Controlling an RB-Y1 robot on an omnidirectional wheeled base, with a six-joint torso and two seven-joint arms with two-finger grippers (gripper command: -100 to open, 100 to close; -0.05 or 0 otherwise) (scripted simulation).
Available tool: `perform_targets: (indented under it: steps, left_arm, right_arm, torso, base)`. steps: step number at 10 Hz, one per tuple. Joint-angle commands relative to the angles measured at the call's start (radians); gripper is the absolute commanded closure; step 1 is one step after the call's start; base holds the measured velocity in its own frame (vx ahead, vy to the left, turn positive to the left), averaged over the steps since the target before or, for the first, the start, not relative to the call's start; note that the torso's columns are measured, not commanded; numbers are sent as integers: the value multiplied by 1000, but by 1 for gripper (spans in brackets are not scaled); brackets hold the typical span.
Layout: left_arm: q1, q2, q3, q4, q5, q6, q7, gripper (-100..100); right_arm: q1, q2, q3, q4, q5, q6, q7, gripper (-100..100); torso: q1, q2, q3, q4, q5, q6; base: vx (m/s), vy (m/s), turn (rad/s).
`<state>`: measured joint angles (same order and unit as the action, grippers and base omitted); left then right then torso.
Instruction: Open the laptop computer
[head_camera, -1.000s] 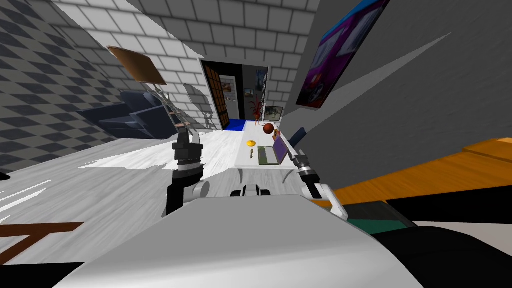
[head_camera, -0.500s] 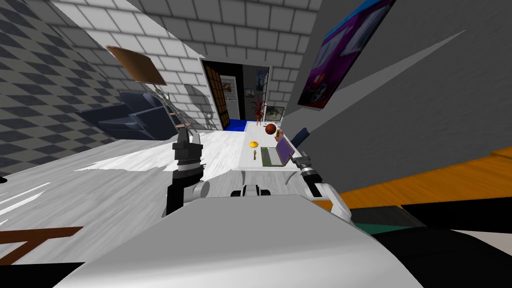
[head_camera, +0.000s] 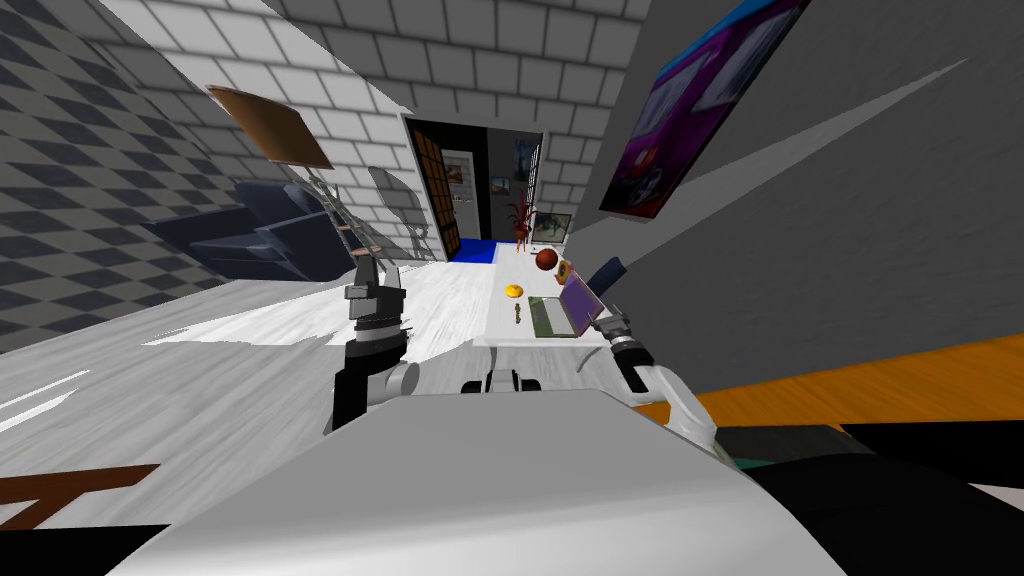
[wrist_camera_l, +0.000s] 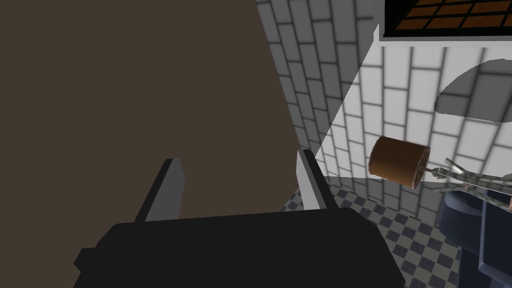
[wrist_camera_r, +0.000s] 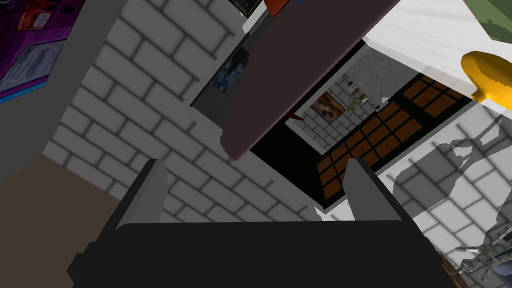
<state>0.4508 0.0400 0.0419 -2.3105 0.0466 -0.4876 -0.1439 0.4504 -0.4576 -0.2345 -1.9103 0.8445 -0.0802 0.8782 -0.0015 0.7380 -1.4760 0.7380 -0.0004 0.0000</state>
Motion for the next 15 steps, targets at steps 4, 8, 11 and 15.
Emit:
perform_targets:
  steps: [4, 8, 11, 15]
  left_arm:
    - [0, 0, 0, 0, 0, 0, 0, 0]
    - [0, 0, 0, 0, 0, 0, 0, 0]
    - [0, 0, 0, 0, 0, 0, 0, 0]
    - [0, 0, 0, 0, 0, 0, 0, 0]
  right_arm:
    - [-5, -60, -28, 61, 118, 51, 115, -100]
    - [5, -79, -36, 57, 115, 56, 113, -100]
    - [-15, -35, -17, 58, 161, 74, 156, 100]
    - [-76, 91, 39, 59, 287, 125, 275, 100]
  torso:
    - [2, 0, 0, 0, 1, 0]
    - [-1, -3, -2, -1, 0, 0]
    - [-1, 0, 2, -5, -7, -4]
    - [-9, -8, -3, -9, -11, 1]
  base:
    - [34, 78, -7]
    - [47, 41, 10]
    - [-15, -32, 20]
    - [-61, -37, 60]
